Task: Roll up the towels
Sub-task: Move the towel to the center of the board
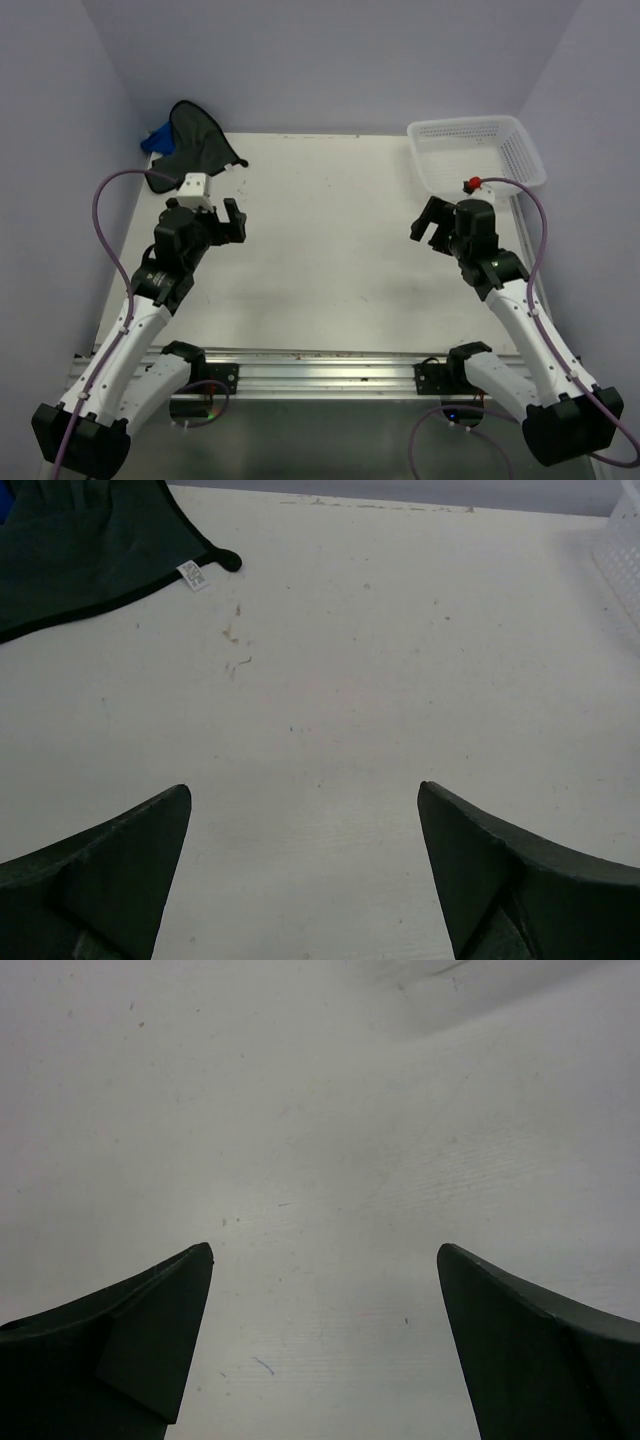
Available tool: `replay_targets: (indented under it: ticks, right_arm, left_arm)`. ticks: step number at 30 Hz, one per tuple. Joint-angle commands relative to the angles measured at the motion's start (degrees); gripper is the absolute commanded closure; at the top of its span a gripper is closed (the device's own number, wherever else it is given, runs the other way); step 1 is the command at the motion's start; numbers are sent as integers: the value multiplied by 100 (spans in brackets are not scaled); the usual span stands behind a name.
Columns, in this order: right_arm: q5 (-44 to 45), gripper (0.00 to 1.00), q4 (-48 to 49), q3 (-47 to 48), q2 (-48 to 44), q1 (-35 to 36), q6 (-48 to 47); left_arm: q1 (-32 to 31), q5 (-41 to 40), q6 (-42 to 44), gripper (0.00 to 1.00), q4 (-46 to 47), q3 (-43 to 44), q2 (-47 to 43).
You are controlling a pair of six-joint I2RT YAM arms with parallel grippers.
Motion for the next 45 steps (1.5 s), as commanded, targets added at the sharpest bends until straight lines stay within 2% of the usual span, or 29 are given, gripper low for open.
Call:
replay_targets:
  ticks: [1,5,12,16,22,23,28,31,37,40,45]
  right_arm:
    - [154,1,-83,232,299,11,206]
    - [375,1,-260,260,370,11,154]
    - [-169,1,91,-92,220,11,-234]
    - [-661,1,268,-242,124,11,-383]
    - [-926,1,303,-215,27,11,-471]
    - [-926,1,312,-233,18,19,-445]
    - [-1233,1,330,-312,-17,11,-374]
    - [-1242,1,163,-251,-148,11,-383]
    - [-1382,1,408,-479,-421,11,-278]
    - [-1418,1,409,-479,-325,11,-251]
    - [-1576,1,488,-523,-158,11,-216]
  left_arm:
    - [41,-114,24,0,58,57,39]
    - [50,-281,-2,0,31,30,-40]
    - [58,-1018,-134,0,-48,91,170]
    - [93,-1143,-432,1,-144,328,486]
    - [234,-826,-618,0,-495,2075,2031]
    - [382,-809,-626,0,-592,2635,2574]
    - [884,-923,-565,0,-804,3685,3773]
    - [1279,-861,-521,0,-1084,4431,4790]
    - [1797,-607,-425,1,-1130,5022,6048]
    - [1807,-676,-267,0,-1024,5259,6532]
    - [1825,-773,-152,2,-1103,6129,7508]
